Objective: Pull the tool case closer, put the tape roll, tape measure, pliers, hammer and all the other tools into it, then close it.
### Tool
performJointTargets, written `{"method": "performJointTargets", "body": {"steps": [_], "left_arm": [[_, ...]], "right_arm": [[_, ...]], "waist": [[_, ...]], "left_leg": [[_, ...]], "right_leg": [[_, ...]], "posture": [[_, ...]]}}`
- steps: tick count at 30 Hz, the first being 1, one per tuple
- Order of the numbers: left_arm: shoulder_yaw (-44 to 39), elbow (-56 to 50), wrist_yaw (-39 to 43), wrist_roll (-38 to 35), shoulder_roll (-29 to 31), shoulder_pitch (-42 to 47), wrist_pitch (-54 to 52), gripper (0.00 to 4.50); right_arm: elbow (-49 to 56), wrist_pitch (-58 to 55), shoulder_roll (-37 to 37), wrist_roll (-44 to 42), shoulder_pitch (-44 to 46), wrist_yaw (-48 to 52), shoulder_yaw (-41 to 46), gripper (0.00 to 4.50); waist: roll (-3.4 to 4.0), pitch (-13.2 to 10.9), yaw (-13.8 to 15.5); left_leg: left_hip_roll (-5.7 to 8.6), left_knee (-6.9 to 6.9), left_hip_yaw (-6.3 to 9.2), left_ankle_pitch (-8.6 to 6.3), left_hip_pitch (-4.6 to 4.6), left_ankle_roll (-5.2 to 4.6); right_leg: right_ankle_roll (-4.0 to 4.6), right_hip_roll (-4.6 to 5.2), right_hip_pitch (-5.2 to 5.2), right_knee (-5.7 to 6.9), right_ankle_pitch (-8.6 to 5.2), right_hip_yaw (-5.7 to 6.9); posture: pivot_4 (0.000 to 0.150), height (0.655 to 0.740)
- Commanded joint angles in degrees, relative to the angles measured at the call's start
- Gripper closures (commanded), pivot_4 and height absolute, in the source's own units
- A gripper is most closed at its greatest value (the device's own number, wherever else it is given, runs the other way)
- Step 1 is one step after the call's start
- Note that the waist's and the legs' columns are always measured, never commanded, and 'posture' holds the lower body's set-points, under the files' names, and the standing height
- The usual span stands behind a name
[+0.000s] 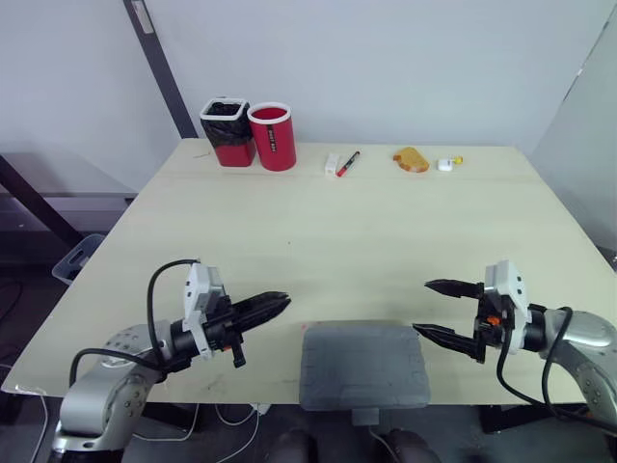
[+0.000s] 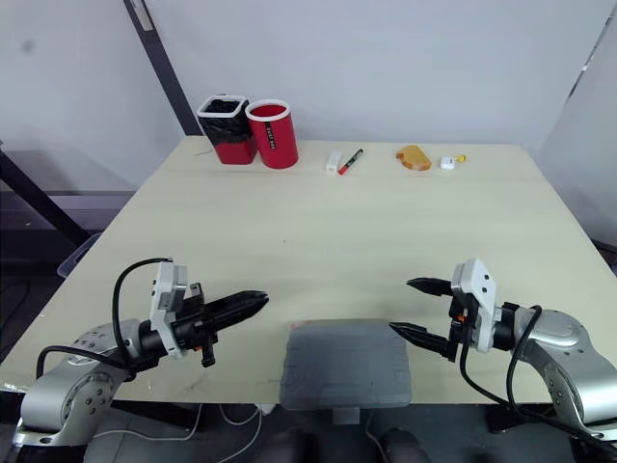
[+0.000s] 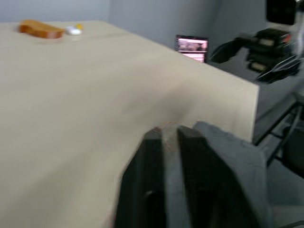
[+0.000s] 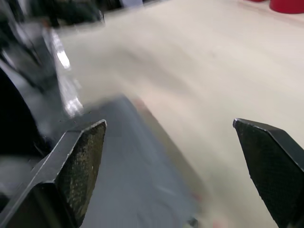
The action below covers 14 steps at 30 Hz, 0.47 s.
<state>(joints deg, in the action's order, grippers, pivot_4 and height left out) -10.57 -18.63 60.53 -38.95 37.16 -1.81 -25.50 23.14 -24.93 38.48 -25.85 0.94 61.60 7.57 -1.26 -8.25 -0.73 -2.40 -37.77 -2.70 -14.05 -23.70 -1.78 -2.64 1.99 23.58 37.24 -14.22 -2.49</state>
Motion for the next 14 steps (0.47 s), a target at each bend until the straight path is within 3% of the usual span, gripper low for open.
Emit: {"method": "performJointTargets", "body": {"steps": [1, 5, 6, 10, 14], "left_arm": [[-0.9, 1.8, 3.1, -0.3, 2.5, -0.3, 0.2, 2.11], [-4.3, 5.1, 6.4, -0.2, 6.5, -3.4, 0.4, 0.23], [-5.5, 6.1, 7.1, 0.0, 7.4, -4.5, 0.7, 0.05], [-9.3, 10.4, 8.9, 2.9, 10.5, -9.6, 3.2, 0.05], [-9.9, 12.5, 7.1, 4.6, 9.5, -10.0, 5.4, 0.05]], "right_arm": [[-1.9, 6.8, 3.2, 1.0, -3.3, 3.4, 3.6, 0.0], [-4.1, 10.1, 7.5, 0.0, -10.3, 6.7, 10.3, 0.0], [-4.6, 10.8, 8.3, -0.2, -12.2, 7.5, 12.2, 0.0], [-6.2, 12.4, 9.7, -1.0, -18.3, 8.9, 19.1, 0.0], [-6.9, 12.4, 8.1, -2.5, -19.7, 7.6, 20.7, 0.0]], "waist": [[-0.01, 0.0, 0.1], [0.0, 0.0, 0.1], [-0.01, 0.0, 0.1], [0.0, 0.0, 0.0], [-0.01, 0.0, 0.1]], "left_leg": [[0.0, 0.0, 0.0, 0.0, 0.0, 0.0], [0.0, 0.0, 0.0, 0.0, 0.01, 0.0], [-0.01, 0.0, 0.0, 0.0, 0.03, 0.0], [-0.24, 0.0, -0.03, 0.0, 0.08, 0.0], [-0.29, 0.0, -0.02, 0.0, 0.08, 0.0]], "right_leg": [[0.0, 0.0, 0.0, 0.0, 0.0, 0.0], [0.0, 0.01, -0.02, 0.0, -0.01, 0.01], [0.0, 0.01, -0.04, 0.0, -0.01, 0.0], [-0.07, 0.01, -0.06, -0.04, -0.06, 0.0], [-0.07, 0.06, -0.05, -0.09, -0.06, 0.01]], "posture": [[0.15, 0.74], [0.15, 0.74], [0.15, 0.74], [0.15, 0.74], [0.15, 0.74]]}}
